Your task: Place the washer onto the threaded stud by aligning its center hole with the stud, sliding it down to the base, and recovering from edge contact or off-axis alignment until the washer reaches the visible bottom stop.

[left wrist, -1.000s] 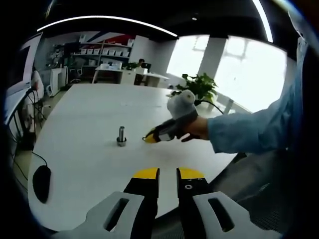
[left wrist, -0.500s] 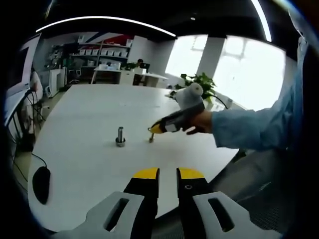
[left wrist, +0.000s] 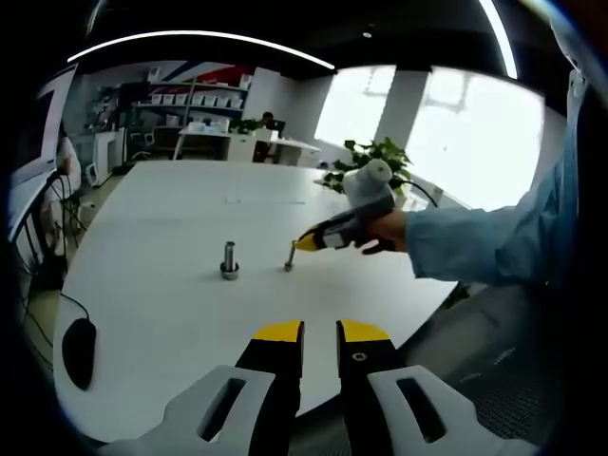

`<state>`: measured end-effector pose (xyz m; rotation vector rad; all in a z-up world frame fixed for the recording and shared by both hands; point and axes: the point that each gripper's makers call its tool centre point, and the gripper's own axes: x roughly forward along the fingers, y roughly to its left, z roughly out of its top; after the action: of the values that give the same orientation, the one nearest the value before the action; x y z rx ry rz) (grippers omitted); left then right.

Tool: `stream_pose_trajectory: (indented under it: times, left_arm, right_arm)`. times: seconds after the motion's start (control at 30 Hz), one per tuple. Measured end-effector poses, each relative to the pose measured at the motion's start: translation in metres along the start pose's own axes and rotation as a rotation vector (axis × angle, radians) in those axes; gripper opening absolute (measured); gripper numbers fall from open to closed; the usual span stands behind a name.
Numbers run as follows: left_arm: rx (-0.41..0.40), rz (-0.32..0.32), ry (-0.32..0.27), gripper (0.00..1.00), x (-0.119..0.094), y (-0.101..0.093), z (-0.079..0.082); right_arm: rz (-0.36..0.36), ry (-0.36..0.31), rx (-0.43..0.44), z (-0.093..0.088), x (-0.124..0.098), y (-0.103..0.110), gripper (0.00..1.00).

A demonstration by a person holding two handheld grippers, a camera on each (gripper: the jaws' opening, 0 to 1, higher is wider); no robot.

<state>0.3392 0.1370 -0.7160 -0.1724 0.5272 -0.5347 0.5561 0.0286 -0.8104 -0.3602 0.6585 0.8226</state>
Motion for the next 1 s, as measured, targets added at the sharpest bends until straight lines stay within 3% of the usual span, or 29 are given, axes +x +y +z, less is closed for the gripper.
stream_pose_trajectory:
  times: [0.33,1.0]
  left_arm:
    - [-0.001,0.004,0.0,0.11,-0.0002,0.0004,0.0001]
    - [-0.004,0.004,-0.002,0.11,-0.0003,0.0004,0.0]
  right_arm:
    - [0.0,-0.005,-0.005,0.0066,0.0031,-0.0017,0.15]
    - [0.012,0.02,0.006,-0.0033,0.006,0.0022,0.15]
